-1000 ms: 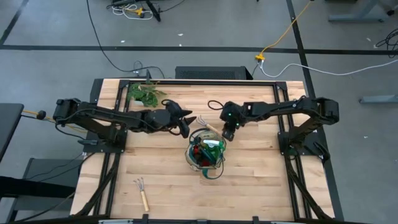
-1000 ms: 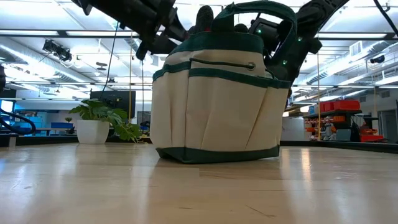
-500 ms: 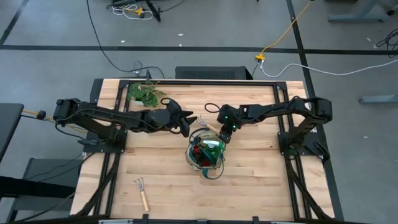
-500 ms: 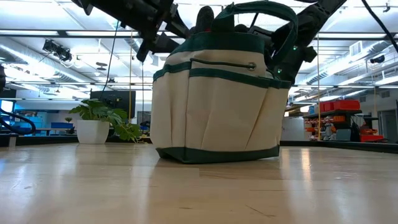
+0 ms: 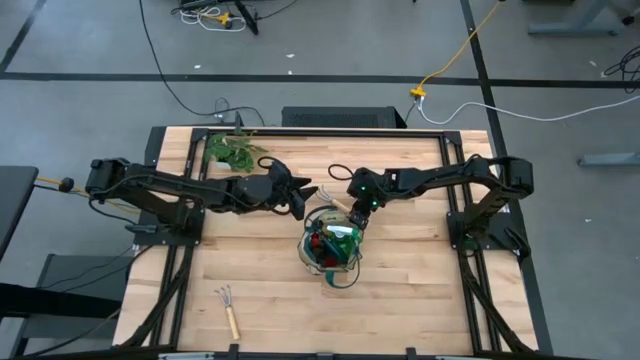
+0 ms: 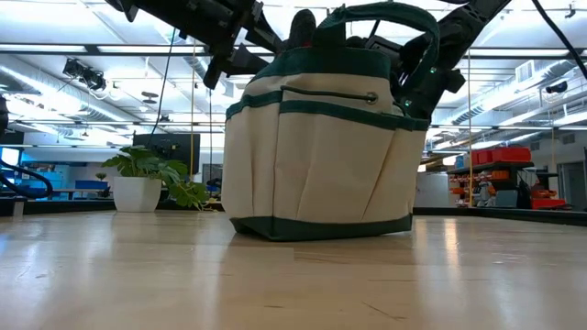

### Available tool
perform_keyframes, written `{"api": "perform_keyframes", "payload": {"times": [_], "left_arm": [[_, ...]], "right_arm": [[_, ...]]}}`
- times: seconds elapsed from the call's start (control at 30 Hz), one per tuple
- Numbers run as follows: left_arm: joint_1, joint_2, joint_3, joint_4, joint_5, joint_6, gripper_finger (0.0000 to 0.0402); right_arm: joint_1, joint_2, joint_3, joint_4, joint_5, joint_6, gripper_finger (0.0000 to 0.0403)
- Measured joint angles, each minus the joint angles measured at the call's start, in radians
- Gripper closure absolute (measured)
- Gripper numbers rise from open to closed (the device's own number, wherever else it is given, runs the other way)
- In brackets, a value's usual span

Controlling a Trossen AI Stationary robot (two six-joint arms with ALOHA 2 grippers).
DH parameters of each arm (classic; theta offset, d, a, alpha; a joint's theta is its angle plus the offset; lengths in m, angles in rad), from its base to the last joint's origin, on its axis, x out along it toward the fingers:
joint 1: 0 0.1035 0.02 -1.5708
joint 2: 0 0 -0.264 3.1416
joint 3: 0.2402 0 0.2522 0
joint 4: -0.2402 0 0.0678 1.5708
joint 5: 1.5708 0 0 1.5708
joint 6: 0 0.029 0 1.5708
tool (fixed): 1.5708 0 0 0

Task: Pick & Place Garden tools in Gardening bag
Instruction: Put the light brown rake into the green gardening bag

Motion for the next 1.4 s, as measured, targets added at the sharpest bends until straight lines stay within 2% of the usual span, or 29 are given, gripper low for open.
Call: {"api": "perform_keyframes", "payload": {"times": [0.4,0.7,1.0,1.1,1.33,1.4], "left_arm": [[0.0,0.0,0.0,0.0,0.0,0.0,0.0223],[0.0,0.0,0.0,0.005,0.0,0.0,0.0223],[0.0,0.0,0.0,0.008,0.03,0.001,0.0223],[0.0,0.0,0.0,0.008,0.048,0.001,0.0223],[0.0,0.0,0.0,0.008,0.053,0.001,0.0223],[0.0,0.0,0.0,0.008,0.053,0.002,0.0223]], "right_arm": [[-0.016,0.0,0.0,0.003,0.0,0.001,0.0268],[-0.015,0.112,0.001,0.045,-0.053,0.014,0.0268],[-0.014,0.121,0.002,0.072,-0.013,0.035,0.0271],[-0.015,0.121,0.001,0.069,-0.013,0.035,0.0287],[-0.015,0.121,0.002,0.05,-0.018,0.027,0.0352],[-0.015,0.12,0.002,0.046,-0.018,0.027,0.0353]]}}
